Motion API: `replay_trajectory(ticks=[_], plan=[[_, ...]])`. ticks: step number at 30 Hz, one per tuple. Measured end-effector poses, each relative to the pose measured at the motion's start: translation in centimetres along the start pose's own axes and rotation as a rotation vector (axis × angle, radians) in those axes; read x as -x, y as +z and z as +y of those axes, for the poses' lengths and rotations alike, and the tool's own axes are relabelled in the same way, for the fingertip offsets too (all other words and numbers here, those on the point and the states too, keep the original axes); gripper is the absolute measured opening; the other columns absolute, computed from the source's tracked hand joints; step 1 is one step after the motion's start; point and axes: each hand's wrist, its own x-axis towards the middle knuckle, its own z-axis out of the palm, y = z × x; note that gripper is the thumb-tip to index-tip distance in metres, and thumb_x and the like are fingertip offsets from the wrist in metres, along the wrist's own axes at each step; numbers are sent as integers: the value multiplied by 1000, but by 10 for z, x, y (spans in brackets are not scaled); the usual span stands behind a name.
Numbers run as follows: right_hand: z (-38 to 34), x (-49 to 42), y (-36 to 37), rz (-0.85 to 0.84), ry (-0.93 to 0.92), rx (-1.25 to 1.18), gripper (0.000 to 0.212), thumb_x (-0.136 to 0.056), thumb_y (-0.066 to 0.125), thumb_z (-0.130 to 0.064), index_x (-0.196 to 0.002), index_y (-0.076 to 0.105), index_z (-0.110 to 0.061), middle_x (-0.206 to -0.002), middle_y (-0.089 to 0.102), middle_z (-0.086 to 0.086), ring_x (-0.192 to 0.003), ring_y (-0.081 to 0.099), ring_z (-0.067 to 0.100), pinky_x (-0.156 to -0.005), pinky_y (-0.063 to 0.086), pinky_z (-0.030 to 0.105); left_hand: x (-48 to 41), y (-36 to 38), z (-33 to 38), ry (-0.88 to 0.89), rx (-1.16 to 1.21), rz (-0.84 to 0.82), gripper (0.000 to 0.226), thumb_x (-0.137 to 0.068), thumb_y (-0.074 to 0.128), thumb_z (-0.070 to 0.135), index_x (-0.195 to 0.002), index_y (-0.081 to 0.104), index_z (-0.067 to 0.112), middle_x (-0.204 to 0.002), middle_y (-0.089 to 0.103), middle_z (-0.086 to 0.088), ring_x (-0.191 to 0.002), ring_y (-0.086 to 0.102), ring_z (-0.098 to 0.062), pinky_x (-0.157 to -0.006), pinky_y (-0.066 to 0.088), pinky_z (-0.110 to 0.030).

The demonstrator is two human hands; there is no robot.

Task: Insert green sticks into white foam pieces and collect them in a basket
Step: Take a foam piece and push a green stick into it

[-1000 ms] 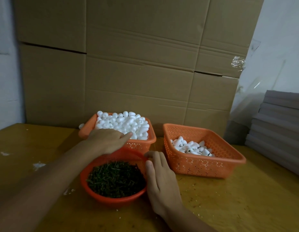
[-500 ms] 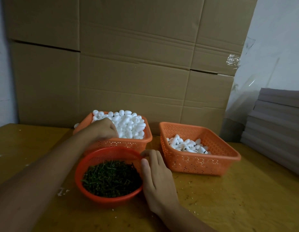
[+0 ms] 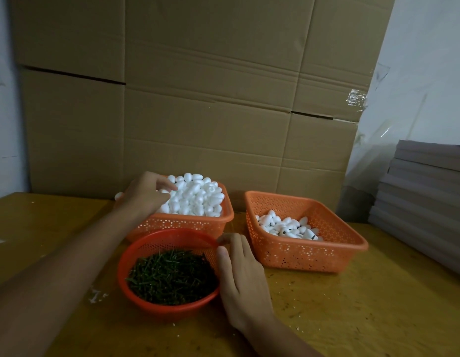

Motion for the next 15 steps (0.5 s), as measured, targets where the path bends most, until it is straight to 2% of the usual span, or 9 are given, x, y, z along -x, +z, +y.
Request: replay_trajectory(ticks=[3,6,8,10,12,15], plan=[[0,0,-1,-3,6,0,64,-99,6,-77,-117,50,-34,-110,50,-18,-96,58,4,-78,48,28,10,-2,9,55,130,87,34,-84,76,2,-88,76,36,-106,76,13,-106,71,-13,-100,56,-50],[2,1,-1,6,7,0,65,-99,6,-77,-118,51,-34,-110,51,-19,-99,58,3,-79,48,26,33,-2,28,74,298,76,28,-78,84,11,-91,78,35,-101,79,13,-101,75,-9,-98,58,-47],[2,0,0,15,0,-8,64,-99,6,-77,-117,51,-34,-110,52,-19,-99,58,3,-80,48,25,54,-2,42,69,426,60,27,-74,92,15,-91,79,33,-100,80,15,-99,77,-7,-96,60,-41],[2,0,1,18,-2,-14,64,-100,7,-77,-117,51,-34,-110,52,-20,-99,59,3,-80,48,25,77,-1,53,78,558,19,27,-75,93,12,-91,80,28,-102,81,10,-94,79,-11,-90,63,-33],[1,-1,2,28,-4,-17,62,-100,7,-77,-117,50,-35,-109,51,-20,-98,58,3,-79,46,22,98,-3,59,78,622,-20,24,-76,92,14,-92,81,27,-100,81,1,-89,80,-20,-86,63,-32],[1,-1,2,37,-3,-26,57,-101,10,-75,-117,50,-37,-108,52,-21,-99,58,2,-79,45,19,120,-4,56,55,607,-37,24,-72,92,23,-93,82,29,-101,81,3,-99,77,-12,-89,57,-29]])
